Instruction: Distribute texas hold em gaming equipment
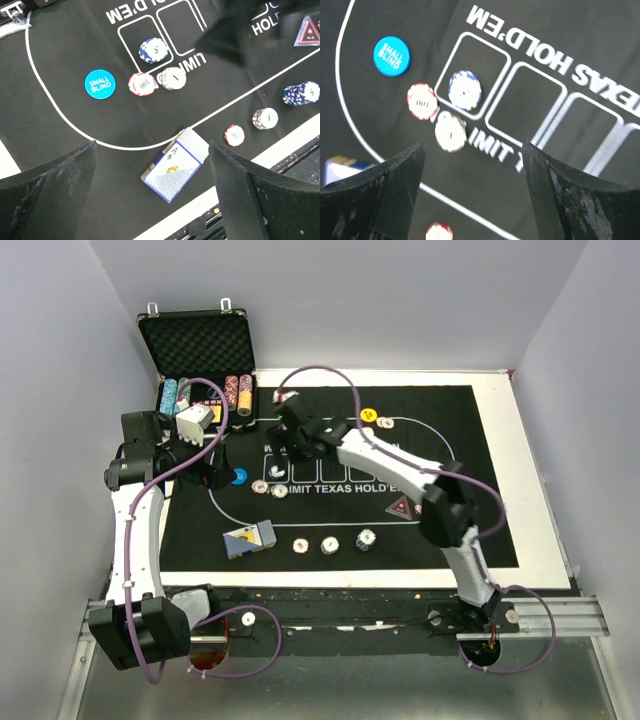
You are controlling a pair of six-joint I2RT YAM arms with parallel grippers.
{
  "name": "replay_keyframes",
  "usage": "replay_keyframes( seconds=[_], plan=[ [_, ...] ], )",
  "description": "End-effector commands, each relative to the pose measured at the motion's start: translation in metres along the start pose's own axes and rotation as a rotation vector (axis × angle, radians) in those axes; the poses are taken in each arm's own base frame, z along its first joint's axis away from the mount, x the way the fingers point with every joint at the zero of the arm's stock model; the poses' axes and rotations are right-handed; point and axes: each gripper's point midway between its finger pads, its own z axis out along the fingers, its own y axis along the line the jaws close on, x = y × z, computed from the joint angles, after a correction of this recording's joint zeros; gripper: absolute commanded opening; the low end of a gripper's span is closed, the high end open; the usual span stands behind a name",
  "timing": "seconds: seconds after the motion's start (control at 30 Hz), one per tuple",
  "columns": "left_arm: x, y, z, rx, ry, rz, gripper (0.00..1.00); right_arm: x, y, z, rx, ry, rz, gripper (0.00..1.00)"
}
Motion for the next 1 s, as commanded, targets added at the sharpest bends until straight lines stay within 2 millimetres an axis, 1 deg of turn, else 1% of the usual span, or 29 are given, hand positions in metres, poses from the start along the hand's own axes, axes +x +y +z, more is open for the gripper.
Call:
replay_keyframes(
  seconds=[0.0, 0.03, 0.07, 0.1, 0.13, 0.17, 0.2, 0.23, 0.33, 0.43, 0.57, 0.77, 0.87, 0.97],
  plan=[
    [0.003, -0.004, -0.002, 0.014, -0.016, -0.006, 0.99, -0.01, -0.021, -0.074, 0.042, -0.086, 0.013, 0.86],
    [0.003, -0.005, -0.003, 0.015, -0.017, -0.004, 0.99, 0.007, -0.028, -0.08, 0.052, -0.056, 0.014, 0.86],
    [0.004, -0.006, -0.003, 0.017, -0.017, -0.004, 0.99, 0.019, -0.033, -0.09, 0.057, -0.039, 0.024, 0.87],
    [0.004, -0.006, -0.003, 0.018, -0.017, -0.005, 0.99, 0.039, -0.04, -0.097, 0.063, -0.005, 0.027, 0.88],
    [0.005, -0.007, -0.003, 0.021, -0.016, -0.007, 0.99, 0.051, -0.042, -0.108, 0.055, 0.004, 0.041, 0.91],
    [0.005, -0.006, -0.003, 0.018, -0.017, -0.009, 0.99, 0.075, -0.048, -0.111, 0.057, 0.048, 0.049, 0.93],
    [0.005, -0.006, -0.003, 0.018, -0.017, -0.009, 0.99, 0.085, -0.049, -0.121, 0.044, 0.057, 0.065, 0.95],
    [0.006, -0.006, -0.003, 0.018, -0.016, -0.01, 0.99, 0.104, -0.053, -0.126, 0.047, 0.086, 0.079, 0.96],
    [0.006, -0.006, -0.002, 0.017, -0.012, -0.013, 0.99, 0.14, -0.059, -0.141, 0.058, 0.13, 0.107, 0.98],
    [0.006, -0.005, -0.002, 0.015, -0.01, -0.017, 0.99, 0.161, -0.062, -0.151, 0.068, 0.148, 0.136, 0.98],
    [0.006, -0.005, -0.002, 0.014, -0.009, -0.023, 0.99, 0.183, -0.07, -0.154, 0.119, 0.184, 0.142, 0.99],
    [0.006, -0.005, -0.003, 0.01, -0.012, -0.017, 0.99, 0.212, -0.078, -0.145, 0.178, 0.238, 0.114, 0.98],
    [0.007, -0.004, -0.003, 0.004, -0.011, -0.015, 0.99, 0.221, -0.078, -0.138, 0.18, 0.249, 0.108, 0.97],
    [0.007, -0.004, -0.003, 0.003, -0.007, -0.013, 0.99, 0.225, -0.079, -0.132, 0.184, 0.251, 0.113, 0.94]
  ],
)
